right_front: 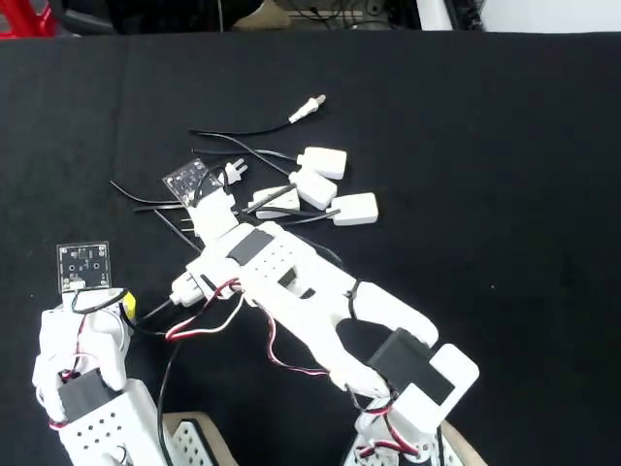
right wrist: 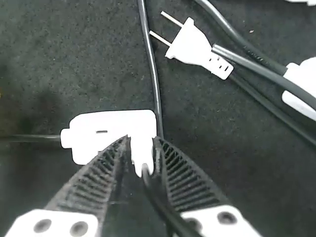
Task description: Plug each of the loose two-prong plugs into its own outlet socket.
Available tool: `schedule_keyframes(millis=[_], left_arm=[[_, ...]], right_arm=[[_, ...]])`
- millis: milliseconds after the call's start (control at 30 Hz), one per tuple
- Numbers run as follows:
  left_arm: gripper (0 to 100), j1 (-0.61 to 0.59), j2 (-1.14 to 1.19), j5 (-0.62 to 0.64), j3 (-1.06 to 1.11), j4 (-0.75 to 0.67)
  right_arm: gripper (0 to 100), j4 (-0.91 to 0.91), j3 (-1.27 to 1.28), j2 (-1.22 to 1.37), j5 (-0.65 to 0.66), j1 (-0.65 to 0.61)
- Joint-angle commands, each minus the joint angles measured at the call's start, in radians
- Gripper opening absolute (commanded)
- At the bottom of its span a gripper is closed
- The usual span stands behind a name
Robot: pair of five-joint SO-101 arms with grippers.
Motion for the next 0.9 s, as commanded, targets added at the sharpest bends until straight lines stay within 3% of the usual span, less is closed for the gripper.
schedule_keyframes(millis=[0,367,600,867], left_arm=[[27,0.013,-0.002,-0.008,0.018,0.006],[27,0.013,-0.002,-0.008,0.018,0.006],[27,0.013,-0.002,-0.008,0.018,0.006],[27,0.008,0.0,-0.009,0.018,0.008]], right_arm=[[1.1,0.011,0.019,0.002,0.009,0.017],[1.9,-0.031,0.045,-0.005,0.089,-0.017],[19.5,-0.034,-0.002,-0.007,-0.028,-0.084],[26.5,-0.038,-0.076,0.002,-0.181,-0.157]])
